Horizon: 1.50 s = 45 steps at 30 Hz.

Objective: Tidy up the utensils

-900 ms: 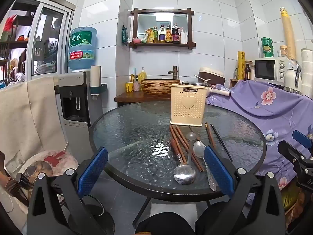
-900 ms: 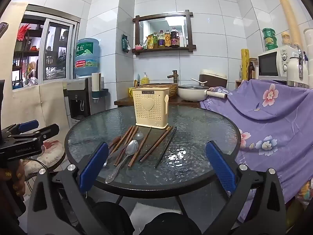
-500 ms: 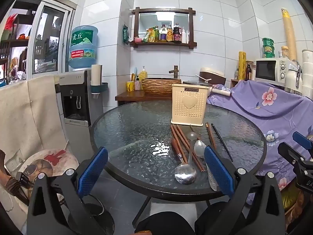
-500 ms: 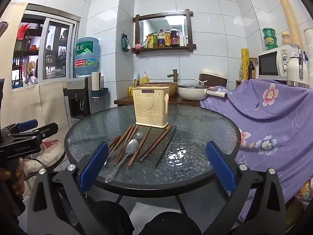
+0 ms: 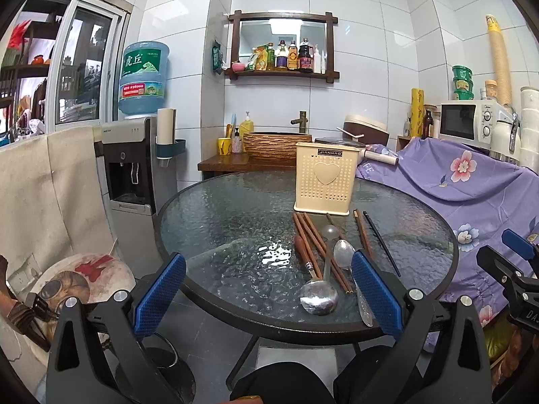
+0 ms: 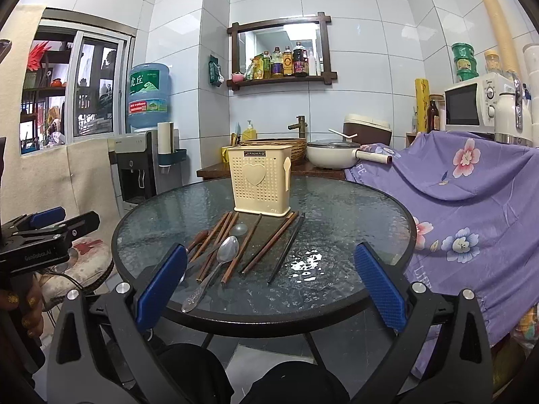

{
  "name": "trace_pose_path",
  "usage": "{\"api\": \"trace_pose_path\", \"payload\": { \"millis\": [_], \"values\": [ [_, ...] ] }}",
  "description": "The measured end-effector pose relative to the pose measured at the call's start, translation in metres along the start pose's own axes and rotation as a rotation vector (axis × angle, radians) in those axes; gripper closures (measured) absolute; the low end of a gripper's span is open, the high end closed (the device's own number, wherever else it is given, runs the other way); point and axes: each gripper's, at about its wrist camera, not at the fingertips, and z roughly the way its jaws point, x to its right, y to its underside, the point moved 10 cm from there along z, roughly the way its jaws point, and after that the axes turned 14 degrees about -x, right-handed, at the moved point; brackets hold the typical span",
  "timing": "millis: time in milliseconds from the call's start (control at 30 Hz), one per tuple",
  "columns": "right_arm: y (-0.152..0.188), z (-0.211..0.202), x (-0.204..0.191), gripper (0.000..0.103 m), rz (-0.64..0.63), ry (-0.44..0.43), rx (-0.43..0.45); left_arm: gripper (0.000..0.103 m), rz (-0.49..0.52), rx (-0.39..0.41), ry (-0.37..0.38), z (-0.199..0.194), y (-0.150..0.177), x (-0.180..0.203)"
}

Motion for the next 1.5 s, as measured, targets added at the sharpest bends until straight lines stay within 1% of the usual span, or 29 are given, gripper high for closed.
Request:
{"api": "trace_pose_path", "payload": {
  "millis": [1500],
  "values": [
    [0.0023,-0.0024,0.0006,0.005,0.002,-0.006,-0.019,0.006,0.015,-0.013,-0.006,0.0011,0.0009,0.0035]
  ]
}}
